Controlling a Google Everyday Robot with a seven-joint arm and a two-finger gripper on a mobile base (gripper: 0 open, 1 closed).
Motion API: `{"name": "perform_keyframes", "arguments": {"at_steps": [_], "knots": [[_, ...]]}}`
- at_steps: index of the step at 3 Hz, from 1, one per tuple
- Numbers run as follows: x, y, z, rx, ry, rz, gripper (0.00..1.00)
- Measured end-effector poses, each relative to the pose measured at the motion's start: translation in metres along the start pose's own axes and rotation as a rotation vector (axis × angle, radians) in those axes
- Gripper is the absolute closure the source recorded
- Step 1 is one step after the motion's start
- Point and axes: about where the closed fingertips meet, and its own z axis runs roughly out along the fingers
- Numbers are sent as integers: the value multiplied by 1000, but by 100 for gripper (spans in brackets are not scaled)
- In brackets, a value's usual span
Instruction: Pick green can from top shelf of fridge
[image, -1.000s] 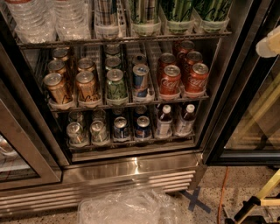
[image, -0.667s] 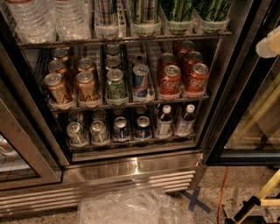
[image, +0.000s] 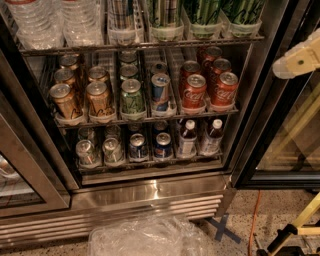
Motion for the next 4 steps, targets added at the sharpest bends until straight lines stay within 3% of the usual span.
{"name": "perform_keyframes", "arguments": {"at_steps": [2, 3, 4], "knots": [[-35, 52, 26, -10, -119, 26, 0], [-57, 91, 39, -33, -174, 23, 0], [-57, 91, 39, -33, -174, 23, 0]]}}
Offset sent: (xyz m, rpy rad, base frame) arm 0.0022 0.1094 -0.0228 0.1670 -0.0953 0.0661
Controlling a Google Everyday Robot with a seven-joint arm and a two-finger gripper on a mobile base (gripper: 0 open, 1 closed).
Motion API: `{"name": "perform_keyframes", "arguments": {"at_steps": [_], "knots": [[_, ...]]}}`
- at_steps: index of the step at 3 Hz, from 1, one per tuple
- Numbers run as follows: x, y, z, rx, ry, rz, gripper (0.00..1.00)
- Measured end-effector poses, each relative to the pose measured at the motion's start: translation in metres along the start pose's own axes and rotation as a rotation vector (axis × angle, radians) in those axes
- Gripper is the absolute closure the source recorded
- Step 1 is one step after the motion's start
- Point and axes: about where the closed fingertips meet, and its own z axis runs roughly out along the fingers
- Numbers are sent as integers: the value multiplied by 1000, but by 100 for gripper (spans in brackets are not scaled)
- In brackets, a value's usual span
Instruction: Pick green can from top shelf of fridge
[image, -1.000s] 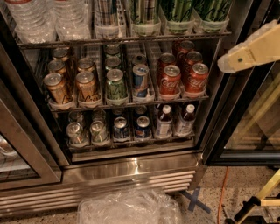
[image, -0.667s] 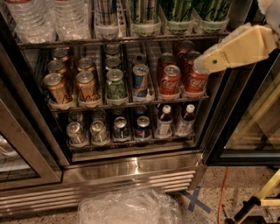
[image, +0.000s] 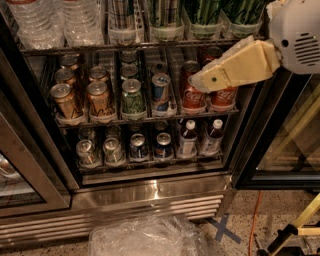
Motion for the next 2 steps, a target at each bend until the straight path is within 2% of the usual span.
{"name": "perform_keyframes", "arguments": {"at_steps": [1, 2], "knots": [[-9, 4, 2, 2, -22, 6, 0], [-12, 7, 22, 6, -51, 55, 0]]}}
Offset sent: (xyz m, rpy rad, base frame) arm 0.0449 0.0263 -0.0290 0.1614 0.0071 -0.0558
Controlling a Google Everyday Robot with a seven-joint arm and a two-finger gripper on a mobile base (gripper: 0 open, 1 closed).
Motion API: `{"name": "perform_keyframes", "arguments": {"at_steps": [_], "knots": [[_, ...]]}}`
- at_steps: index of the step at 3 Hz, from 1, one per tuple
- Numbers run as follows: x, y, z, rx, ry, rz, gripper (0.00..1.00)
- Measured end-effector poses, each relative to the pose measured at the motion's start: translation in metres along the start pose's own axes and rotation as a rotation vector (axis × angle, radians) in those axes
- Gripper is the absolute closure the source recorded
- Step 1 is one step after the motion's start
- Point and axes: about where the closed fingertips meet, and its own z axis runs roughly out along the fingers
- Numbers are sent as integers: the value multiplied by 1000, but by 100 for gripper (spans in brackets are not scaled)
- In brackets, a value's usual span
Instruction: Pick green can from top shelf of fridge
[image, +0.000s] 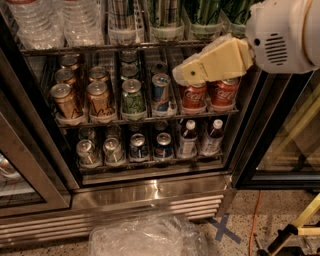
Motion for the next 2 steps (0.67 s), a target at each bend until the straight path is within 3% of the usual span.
{"name": "perform_keyframes", "arguments": {"at_steps": [2], "knots": [[2, -22, 47, 13, -67, 137, 0]]}}
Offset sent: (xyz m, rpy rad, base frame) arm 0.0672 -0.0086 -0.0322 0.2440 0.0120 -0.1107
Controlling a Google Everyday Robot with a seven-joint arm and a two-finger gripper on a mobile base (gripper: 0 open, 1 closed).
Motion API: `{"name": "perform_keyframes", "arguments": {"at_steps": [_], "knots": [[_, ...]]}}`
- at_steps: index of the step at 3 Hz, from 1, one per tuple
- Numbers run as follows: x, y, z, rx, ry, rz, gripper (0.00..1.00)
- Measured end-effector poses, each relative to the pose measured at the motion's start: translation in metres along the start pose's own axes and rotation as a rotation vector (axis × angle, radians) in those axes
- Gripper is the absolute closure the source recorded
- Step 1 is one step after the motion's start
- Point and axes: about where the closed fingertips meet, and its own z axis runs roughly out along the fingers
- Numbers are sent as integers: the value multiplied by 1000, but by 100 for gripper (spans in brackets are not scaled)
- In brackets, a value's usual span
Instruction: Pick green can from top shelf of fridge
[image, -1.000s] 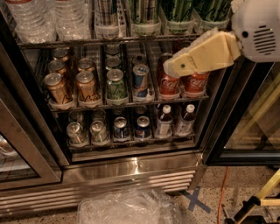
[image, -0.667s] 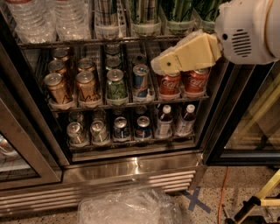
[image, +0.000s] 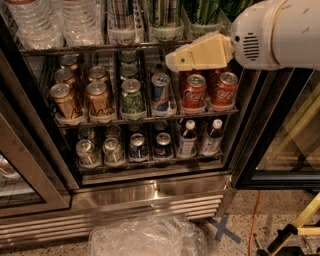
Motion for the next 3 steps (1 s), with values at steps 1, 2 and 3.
{"name": "perform_keyframes", "arguments": {"at_steps": [1, 2, 3], "knots": [[-4, 2, 3, -5, -15, 3, 0], [-9, -3, 13, 1, -42, 13, 0], [-12, -8, 23, 21, -66, 18, 19]]}}
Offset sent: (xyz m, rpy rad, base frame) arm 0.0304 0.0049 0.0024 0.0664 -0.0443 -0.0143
